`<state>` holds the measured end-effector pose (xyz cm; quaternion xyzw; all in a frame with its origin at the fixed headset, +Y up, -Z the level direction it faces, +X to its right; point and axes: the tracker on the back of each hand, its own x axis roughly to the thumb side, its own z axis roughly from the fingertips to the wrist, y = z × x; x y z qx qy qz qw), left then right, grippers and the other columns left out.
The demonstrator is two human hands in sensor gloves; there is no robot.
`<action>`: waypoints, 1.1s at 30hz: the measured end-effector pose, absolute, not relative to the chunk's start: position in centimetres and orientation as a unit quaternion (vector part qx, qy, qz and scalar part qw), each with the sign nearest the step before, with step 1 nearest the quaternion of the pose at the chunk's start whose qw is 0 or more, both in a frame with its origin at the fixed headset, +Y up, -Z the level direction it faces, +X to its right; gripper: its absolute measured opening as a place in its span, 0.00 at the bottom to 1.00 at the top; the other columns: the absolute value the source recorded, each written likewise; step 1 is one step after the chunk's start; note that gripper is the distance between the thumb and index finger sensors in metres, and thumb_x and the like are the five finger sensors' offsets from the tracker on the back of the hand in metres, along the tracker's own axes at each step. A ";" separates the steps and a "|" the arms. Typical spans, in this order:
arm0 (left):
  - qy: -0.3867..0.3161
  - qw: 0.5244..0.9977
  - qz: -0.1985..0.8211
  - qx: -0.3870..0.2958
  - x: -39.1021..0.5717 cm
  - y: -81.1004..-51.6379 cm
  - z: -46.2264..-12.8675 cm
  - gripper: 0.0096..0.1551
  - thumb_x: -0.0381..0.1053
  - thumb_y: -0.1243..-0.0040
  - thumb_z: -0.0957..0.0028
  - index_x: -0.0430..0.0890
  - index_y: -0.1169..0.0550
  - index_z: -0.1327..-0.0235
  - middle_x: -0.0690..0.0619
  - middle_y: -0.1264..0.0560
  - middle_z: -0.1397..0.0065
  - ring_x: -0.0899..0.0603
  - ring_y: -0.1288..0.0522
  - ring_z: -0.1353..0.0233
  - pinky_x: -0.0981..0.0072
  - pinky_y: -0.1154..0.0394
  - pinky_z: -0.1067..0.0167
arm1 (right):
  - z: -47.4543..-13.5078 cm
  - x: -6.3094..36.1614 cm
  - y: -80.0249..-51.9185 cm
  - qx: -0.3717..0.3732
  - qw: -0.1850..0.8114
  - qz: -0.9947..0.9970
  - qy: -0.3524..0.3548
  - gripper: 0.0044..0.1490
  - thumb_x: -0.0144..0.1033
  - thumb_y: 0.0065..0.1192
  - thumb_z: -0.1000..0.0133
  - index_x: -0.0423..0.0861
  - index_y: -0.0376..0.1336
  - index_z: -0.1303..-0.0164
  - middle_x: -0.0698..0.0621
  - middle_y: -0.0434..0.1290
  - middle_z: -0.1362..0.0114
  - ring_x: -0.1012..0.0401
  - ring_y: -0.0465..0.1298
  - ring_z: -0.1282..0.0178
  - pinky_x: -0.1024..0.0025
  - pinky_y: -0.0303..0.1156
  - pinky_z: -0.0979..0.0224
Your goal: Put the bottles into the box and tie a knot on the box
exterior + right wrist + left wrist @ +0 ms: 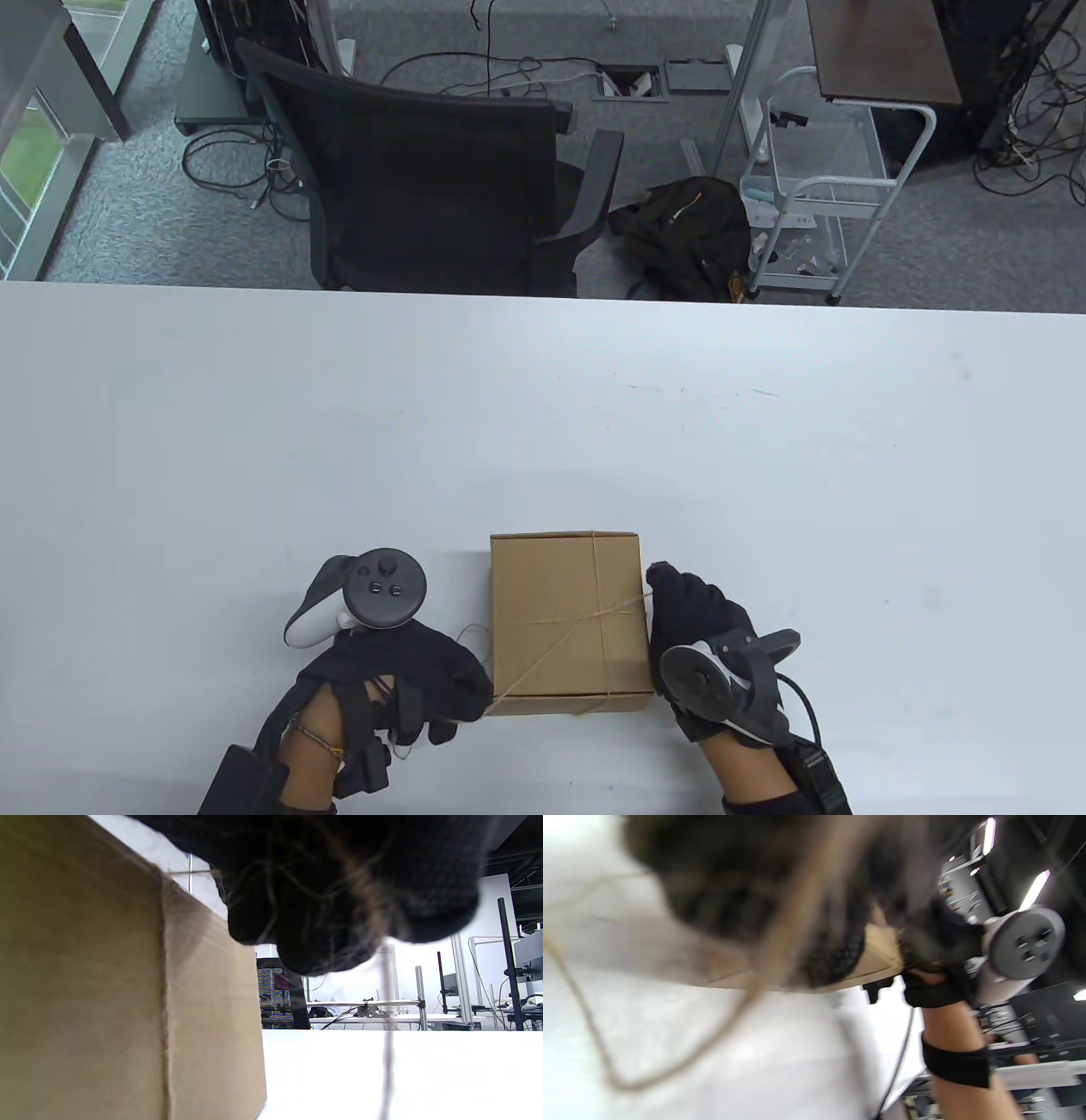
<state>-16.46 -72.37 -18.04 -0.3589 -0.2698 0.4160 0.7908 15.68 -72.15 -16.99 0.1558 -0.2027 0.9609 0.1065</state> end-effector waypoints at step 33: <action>-0.331 0.586 0.663 -0.328 -12.4 -73.7 -17.7 0.39 0.62 0.41 0.43 0.55 0.33 0.17 0.45 0.08 0.58 0.52 0.14 0.81 0.72 0.17 0.84 | -17.3 16.6 -72.0 0.185 0.275 0.931 -0.153 0.26 0.28 0.61 0.47 0.40 0.67 0.37 0.42 0.81 0.47 0.48 0.83 0.54 0.55 0.83 0.54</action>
